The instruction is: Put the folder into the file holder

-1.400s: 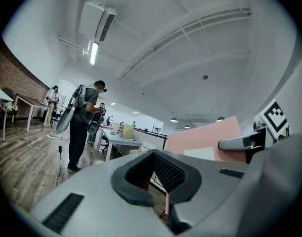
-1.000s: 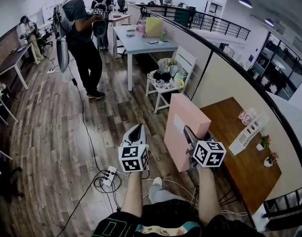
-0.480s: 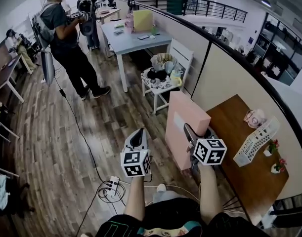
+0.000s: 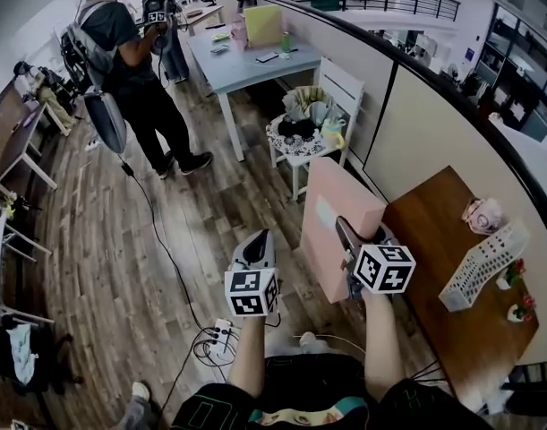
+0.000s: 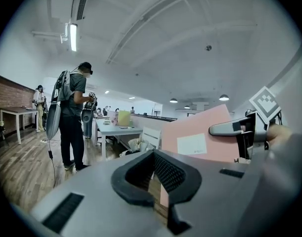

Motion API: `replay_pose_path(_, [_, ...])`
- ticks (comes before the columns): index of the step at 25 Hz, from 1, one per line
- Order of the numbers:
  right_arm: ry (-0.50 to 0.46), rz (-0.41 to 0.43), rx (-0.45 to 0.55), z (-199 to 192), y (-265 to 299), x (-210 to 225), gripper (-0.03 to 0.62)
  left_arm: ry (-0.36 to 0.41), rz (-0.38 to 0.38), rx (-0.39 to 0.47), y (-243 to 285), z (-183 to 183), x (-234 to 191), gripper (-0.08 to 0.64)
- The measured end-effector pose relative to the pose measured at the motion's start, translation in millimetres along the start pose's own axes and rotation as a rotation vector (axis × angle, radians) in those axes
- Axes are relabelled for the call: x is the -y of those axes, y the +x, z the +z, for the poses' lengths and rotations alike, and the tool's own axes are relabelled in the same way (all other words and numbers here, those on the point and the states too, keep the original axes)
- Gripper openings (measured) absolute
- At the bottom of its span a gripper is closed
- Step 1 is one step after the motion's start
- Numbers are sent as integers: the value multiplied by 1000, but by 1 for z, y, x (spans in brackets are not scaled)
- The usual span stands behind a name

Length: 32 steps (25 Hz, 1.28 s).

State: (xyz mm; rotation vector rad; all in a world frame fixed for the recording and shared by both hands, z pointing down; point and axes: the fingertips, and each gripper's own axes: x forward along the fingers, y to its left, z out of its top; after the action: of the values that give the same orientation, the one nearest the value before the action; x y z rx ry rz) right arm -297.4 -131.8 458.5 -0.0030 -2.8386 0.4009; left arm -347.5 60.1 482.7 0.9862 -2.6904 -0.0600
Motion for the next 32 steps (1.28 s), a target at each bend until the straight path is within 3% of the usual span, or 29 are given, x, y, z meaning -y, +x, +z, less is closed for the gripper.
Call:
replay_pose_path(6, [23, -43, -24, -3, 22, 14, 285, 3, -42, -28, 33, 2, -8, -3])
replay_pose_path(13, [21, -149, 34, 32, 39, 33, 285, 18, -134, 4, 70, 32, -14, -3])
replay_pose_path(23, [6, -145, 28, 37, 91, 2, 285, -19, -111, 13, 91, 46, -73, -3])
replay_pose_path(32, [19, -299, 56, 41, 61, 42, 285, 0, -276, 1, 126, 46, -26, -3])
